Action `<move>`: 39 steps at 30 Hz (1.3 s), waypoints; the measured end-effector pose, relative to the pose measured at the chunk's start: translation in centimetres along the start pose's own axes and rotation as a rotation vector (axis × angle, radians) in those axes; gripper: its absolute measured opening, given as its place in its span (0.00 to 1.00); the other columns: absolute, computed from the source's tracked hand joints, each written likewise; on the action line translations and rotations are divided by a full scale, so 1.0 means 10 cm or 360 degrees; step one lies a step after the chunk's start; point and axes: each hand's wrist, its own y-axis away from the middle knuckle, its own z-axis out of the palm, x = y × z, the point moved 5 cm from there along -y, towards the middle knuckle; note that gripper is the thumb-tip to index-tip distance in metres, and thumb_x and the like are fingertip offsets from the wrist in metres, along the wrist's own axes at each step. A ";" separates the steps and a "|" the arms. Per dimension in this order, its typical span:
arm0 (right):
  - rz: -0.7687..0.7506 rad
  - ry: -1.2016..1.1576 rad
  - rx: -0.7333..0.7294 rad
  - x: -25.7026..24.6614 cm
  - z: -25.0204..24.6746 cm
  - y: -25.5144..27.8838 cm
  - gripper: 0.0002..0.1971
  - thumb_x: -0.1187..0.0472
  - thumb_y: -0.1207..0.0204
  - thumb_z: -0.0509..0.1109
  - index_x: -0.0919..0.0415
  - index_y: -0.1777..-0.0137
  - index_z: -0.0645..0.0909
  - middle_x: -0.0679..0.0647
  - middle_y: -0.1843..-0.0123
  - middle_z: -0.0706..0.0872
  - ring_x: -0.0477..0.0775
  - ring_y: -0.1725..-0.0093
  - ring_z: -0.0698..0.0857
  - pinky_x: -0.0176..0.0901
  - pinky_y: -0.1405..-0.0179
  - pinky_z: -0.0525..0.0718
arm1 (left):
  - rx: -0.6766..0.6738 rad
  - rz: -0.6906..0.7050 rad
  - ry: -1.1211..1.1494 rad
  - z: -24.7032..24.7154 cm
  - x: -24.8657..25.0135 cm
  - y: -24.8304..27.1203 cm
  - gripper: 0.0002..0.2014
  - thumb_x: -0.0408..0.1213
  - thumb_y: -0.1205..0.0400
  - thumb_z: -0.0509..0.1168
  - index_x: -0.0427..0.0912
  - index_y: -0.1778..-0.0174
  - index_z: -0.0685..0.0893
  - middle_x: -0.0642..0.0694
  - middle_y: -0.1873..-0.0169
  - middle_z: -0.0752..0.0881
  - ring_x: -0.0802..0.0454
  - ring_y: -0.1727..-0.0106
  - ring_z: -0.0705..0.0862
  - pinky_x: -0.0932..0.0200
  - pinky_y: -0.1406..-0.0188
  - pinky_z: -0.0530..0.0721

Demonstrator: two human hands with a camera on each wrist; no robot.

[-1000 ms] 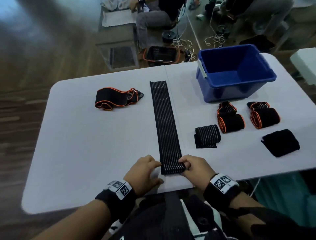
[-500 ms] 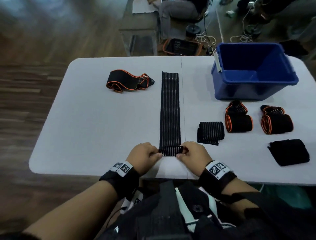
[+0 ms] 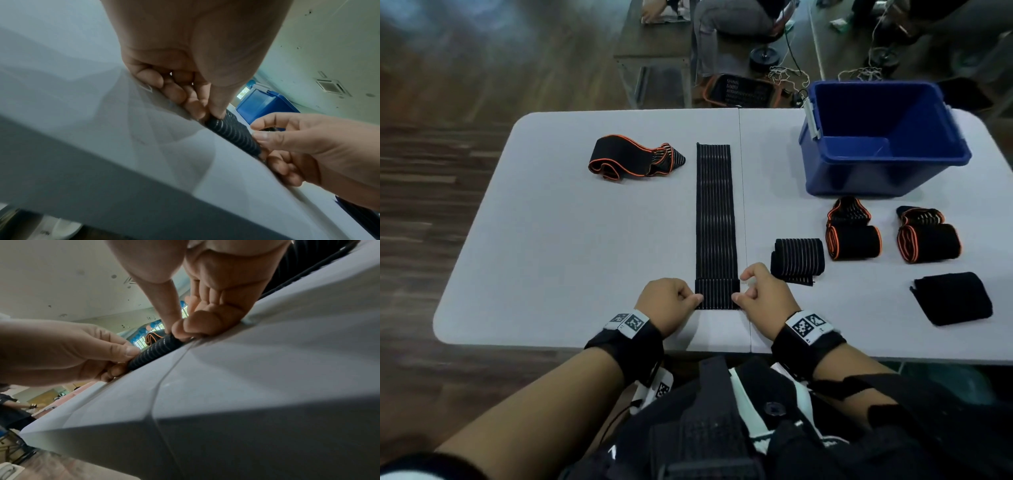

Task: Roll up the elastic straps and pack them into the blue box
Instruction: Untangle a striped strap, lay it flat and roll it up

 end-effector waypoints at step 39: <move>0.0033 0.0386 0.0049 -0.14 -0.04 -0.16 0.15 0.49 0.20 0.70 0.55 0.45 0.69 0.51 0.62 0.82 0.54 0.62 0.83 0.46 0.63 0.79 | -0.0046 -0.0050 0.0141 -0.03 0.03 -0.17 0.10 0.49 0.22 0.73 0.46 0.59 0.84 0.52 0.68 0.86 0.52 0.63 0.84 0.57 0.61 0.80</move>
